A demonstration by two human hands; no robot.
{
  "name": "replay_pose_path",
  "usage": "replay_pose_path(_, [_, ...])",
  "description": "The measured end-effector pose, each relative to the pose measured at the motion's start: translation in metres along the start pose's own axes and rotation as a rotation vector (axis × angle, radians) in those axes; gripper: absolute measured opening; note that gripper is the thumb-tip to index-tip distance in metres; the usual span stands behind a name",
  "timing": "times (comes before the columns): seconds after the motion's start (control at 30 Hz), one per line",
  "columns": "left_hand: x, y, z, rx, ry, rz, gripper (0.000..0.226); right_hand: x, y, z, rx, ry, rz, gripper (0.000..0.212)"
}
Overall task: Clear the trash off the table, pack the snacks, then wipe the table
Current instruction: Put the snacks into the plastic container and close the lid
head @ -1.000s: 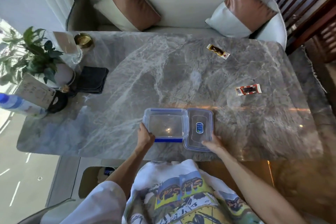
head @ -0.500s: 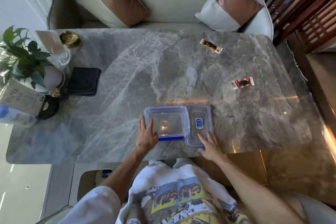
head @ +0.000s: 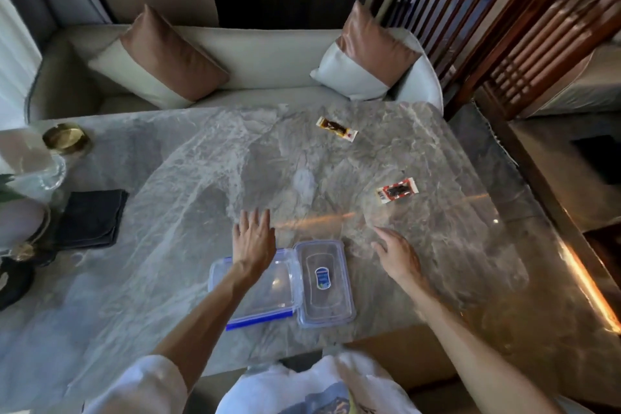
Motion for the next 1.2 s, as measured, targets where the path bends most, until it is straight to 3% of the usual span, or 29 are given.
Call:
replay_pose_path(0.17, [-0.083,0.019,-0.099,-0.101,-0.119,-0.077,0.037,-0.087,0.055,-0.041,-0.04,0.053,-0.061,0.042])
replay_pose_path(0.37, [-0.182,-0.002,-0.192,-0.203,-0.116,-0.023,0.031,-0.194,0.075,-0.089,-0.003,0.111,-0.022,0.037])
replay_pose_path(0.63, [-0.228,-0.142,-0.281,-0.147,-0.056,0.241,0.032,-0.275,0.027,-0.144,0.191,0.196,0.168,0.037])
replay_pose_path(0.83, [-0.215,-0.231,-0.297,-0.146,0.051,0.361,0.041,-0.294,0.0,-0.167,0.158,0.198,0.181,0.04])
replay_pose_path(1.07, [-0.224,-0.251,-0.276,0.023,0.102,0.293,0.04,-0.298,-0.005,-0.175,0.065,0.133,0.056,0.023])
replay_pose_path(1.2, [-0.227,-0.252,-0.273,0.091,0.126,0.29,0.036,-0.301,-0.011,-0.181,-0.105,0.083,0.103,0.017])
Point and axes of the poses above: each hand's wrist, its own x-axis away from the middle knuckle, its own y-axis out of the back of the hand, z = x × y, the point moved 7 cm from there along -x, towards the middle knuckle, and after that the axes turned 12 degrees about x, right-handed, at the moved point
